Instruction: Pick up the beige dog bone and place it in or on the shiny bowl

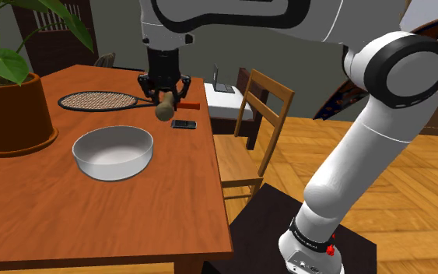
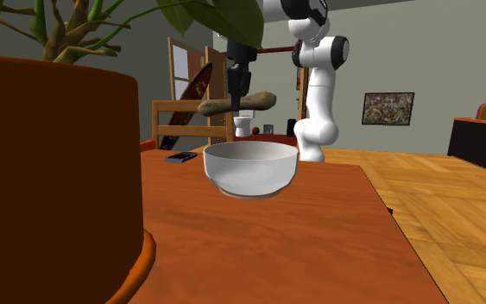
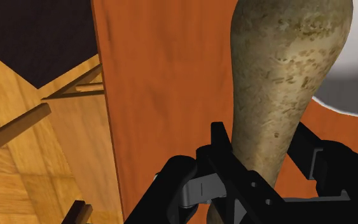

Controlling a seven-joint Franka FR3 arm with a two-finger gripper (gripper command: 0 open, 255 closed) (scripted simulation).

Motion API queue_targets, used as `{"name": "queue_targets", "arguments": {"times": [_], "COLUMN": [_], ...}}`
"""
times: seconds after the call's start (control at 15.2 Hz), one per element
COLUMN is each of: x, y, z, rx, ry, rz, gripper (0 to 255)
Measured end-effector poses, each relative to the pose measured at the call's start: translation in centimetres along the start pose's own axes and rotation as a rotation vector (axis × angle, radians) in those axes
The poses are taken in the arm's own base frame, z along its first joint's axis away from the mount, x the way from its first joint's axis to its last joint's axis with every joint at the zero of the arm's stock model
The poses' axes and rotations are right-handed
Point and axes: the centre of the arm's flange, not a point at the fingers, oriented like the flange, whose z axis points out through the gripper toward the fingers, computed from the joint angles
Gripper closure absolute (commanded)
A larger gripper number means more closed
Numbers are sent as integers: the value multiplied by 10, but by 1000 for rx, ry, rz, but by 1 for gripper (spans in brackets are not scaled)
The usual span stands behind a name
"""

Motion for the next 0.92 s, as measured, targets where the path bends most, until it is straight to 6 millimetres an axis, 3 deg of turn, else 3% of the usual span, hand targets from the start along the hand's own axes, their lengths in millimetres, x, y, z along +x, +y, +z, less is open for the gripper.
{"name": "queue_targets", "arguments": {"times": [0.66, 0.92], "x": [-63, -72], "y": [-113, -133], "z": [-13, -7], "rx": [2, 0], "ry": [-1, 0], "rz": [-3, 2], "gripper": [255, 255]}}
